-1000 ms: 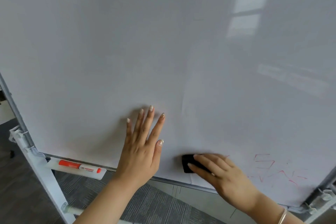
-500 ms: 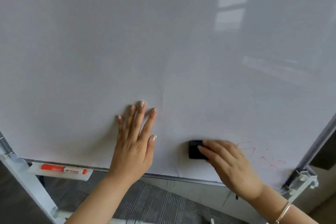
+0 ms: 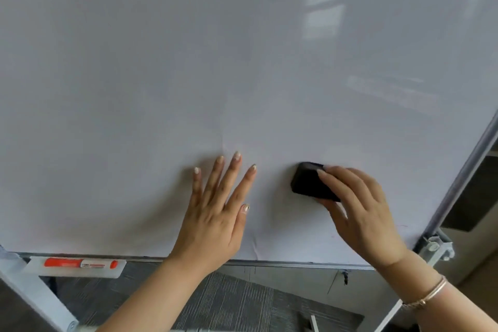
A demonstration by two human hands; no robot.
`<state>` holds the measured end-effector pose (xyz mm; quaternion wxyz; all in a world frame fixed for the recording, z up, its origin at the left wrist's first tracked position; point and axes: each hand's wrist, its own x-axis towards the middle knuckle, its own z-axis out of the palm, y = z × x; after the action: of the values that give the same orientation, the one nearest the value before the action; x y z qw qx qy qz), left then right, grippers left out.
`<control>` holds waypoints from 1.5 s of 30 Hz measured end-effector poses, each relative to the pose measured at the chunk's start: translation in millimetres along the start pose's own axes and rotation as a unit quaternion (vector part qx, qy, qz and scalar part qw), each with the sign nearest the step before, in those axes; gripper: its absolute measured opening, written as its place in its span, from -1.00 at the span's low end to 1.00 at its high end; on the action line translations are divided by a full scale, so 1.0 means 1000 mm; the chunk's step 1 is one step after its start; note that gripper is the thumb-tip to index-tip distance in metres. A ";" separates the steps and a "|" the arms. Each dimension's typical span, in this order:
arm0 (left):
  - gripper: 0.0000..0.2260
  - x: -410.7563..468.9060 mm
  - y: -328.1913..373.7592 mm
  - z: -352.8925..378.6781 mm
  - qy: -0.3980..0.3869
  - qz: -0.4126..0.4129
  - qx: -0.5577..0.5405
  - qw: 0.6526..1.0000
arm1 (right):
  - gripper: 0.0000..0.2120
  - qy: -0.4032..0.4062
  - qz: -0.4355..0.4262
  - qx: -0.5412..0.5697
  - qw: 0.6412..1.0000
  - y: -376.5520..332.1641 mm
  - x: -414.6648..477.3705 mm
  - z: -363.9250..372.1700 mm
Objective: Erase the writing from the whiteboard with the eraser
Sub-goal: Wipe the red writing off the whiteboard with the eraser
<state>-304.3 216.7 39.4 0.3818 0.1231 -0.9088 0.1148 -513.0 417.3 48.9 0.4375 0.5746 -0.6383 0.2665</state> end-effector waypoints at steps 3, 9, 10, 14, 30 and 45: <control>-0.39 0.015 0.017 0.001 -0.009 0.053 0.004 0.999 | -0.49 0.041 0.077 -0.003 0.996 0.006 0.005 -0.009; -0.39 0.041 0.049 0.005 -0.017 0.126 0.006 0.992 | -0.44 -0.009 0.107 -0.002 0.994 -0.004 -0.042 0.000; -0.40 0.042 0.053 0.007 -0.021 0.135 0.008 0.991 | -0.44 -0.028 0.104 -0.005 0.994 -0.006 -0.056 0.005; -0.37 0.040 0.067 0.019 -0.053 0.168 0.027 0.984 | -0.51 -0.086 0.112 -0.025 0.990 -0.013 -0.111 0.017; -0.32 0.037 0.072 0.025 -0.090 0.153 0.058 0.982 | -0.39 0.125 0.426 0.039 0.895 -0.004 -0.069 -0.016; -0.37 0.052 0.086 0.027 -0.078 0.175 0.050 0.980 | -0.39 0.108 0.461 0.068 0.878 -0.025 -0.092 0.004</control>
<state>-384.4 282.2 48.3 0.2774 -0.0105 -0.9363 0.2153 -494.4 455.1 -36.7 0.2916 0.2110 -0.7598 0.5414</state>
